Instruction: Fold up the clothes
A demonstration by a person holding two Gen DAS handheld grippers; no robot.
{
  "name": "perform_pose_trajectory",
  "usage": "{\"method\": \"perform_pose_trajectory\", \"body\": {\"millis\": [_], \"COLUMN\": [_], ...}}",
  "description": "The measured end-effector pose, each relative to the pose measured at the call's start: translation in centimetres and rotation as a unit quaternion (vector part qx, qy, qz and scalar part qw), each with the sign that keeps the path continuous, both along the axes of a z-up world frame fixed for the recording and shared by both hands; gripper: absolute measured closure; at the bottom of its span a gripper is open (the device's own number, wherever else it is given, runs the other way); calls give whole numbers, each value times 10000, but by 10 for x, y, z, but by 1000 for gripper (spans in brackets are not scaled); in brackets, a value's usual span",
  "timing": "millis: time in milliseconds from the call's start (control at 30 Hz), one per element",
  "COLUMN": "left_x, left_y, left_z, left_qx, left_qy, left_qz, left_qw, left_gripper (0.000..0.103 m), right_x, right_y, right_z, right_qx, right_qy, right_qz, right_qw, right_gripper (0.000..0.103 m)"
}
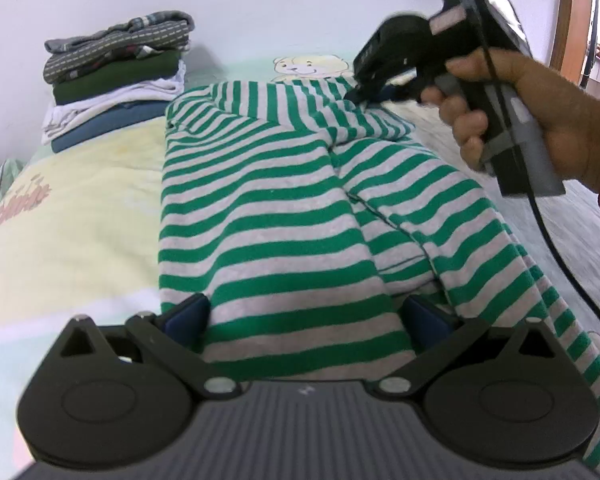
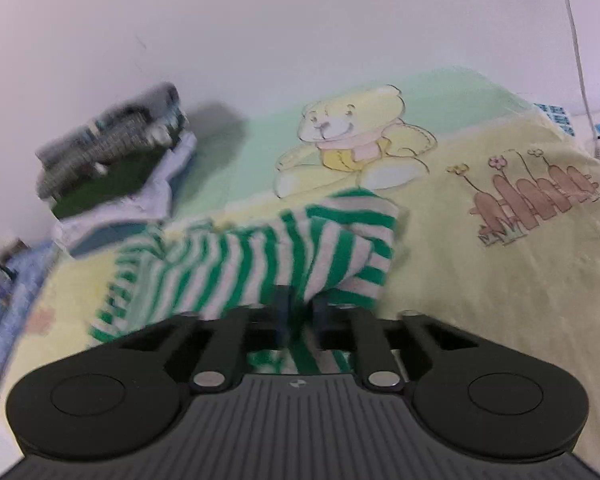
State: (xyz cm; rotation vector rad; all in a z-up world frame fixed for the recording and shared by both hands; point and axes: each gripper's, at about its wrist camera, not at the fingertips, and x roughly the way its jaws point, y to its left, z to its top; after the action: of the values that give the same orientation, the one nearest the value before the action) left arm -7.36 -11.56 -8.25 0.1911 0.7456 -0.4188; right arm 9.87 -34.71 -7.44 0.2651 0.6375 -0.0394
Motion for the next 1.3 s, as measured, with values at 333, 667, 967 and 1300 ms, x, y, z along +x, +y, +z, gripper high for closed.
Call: {"method": "perform_pose_trajectory", "body": {"millis": [333,667,967,1300], "left_x": [1,2,2,3], "left_y": [0,1,1,1], "left_z": [0,0,0,0], "left_qx": [-8,-20,-14,0], "left_qy": [0,-3,-1,-3], "left_qz": [-21,-55,-60,-51], "left_qw": [10000,10000,10000,10000], "left_gripper": [1,1,1,1], "right_x": [-15,-50,-63,36], "right_y": [-25,-3,-1,9], "right_z": [0,4,6,-9], "right_qx": [646,630,-5,-365], "right_qy": [62,256,307,295], "right_qz": [157,700,426,411], "right_qw": [9978,9952,9986,9980], "right_gripper": [77,96,78,80]}}
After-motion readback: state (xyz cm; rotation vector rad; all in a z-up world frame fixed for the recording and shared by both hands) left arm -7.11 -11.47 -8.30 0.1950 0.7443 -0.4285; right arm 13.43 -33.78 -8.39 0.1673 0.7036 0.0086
